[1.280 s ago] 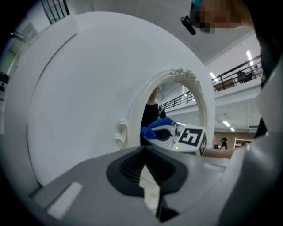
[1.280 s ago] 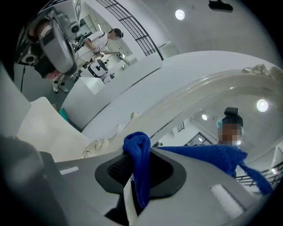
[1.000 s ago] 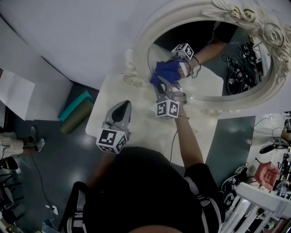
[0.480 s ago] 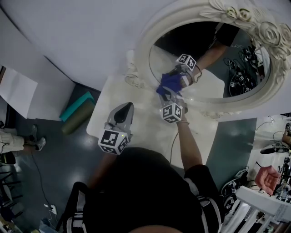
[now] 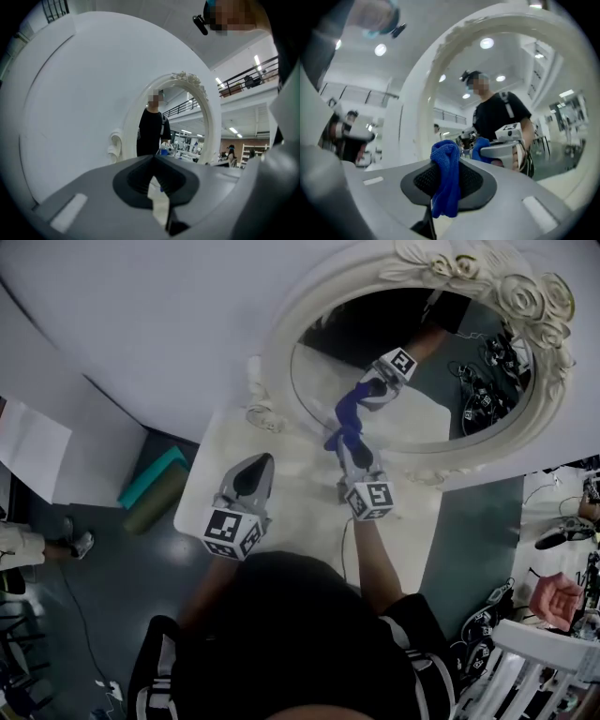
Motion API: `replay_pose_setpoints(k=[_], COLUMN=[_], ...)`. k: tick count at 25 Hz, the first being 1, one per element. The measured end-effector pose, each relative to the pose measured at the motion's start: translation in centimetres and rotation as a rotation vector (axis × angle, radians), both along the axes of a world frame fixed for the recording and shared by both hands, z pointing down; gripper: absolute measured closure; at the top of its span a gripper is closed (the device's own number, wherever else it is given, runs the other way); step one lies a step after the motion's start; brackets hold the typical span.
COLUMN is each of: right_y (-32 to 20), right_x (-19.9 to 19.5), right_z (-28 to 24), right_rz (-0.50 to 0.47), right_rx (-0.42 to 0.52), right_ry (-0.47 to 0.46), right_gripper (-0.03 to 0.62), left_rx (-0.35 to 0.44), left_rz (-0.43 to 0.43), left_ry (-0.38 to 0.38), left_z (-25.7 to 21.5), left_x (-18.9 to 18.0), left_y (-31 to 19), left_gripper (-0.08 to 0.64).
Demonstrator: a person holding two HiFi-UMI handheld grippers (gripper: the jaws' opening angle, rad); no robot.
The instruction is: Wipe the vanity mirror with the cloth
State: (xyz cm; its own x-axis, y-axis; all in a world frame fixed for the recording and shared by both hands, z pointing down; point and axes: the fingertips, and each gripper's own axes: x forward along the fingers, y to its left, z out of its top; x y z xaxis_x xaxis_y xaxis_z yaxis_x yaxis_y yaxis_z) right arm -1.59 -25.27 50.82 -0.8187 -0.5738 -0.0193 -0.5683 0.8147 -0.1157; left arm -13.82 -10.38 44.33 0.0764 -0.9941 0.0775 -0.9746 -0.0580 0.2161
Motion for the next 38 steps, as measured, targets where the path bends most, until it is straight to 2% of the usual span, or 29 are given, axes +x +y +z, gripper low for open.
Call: replay_pose_setpoints(k=[2, 5, 9, 12, 16, 21, 30, 33, 38], right_y=[-0.3, -0.5, -1.2, -2.1, -3.9, -6.0, -8.0, -7.7, -7.6], right_x=[2.7, 6.7, 12.1, 16.3, 20.5, 22.9, 22.6, 22.0, 21.0], right_z=[-2.7, -6.4, -10.8, -12.8, -13.5, -12.5, -13.3, -15.3, -20.2], right_rz=[0.076, 0.178, 0.326, 0.449, 0.564, 0.632, 0.644, 0.629, 0.616], right_rx=[-0.093, -0.111, -0.072, -0.032, -0.03, -0.035, 0.008, 0.061, 0.206], right_ry=[-0.226, -0.419, -0.567, -0.631, -0.725, -0.745, -0.712, -0.671, -0.588], right_gripper=[0.515, 0.515, 0.515, 0.515, 0.514, 0.514, 0.515, 0.514, 0.515], left_rx=[0.019, 0.054, 0.102, 0.126, 0.133, 0.116, 0.089, 0.084, 0.085], left_rz=[0.016, 0.044, 0.091, 0.12, 0.141, 0.148, 0.14, 0.155, 0.18], left_ry=[-0.007, -0.02, -0.039, -0.05, -0.048, -0.025, -0.002, 0.006, 0.01], left_z=[-0.9, -2.5, -5.2, -6.8, -7.3, -6.4, -5.9, -6.0, -6.1], left_x=[0.3, 0.7, 1.2, 1.7, 2.5, 3.1, 3.6, 4.0, 5.0], left_y=[-0.6, -1.7, -3.2, -4.0, -4.3, -3.8, -3.5, -3.7, -4.6], left_gripper=[0.551, 0.551, 0.551, 0.551, 0.551, 0.551, 0.551, 0.551, 0.551])
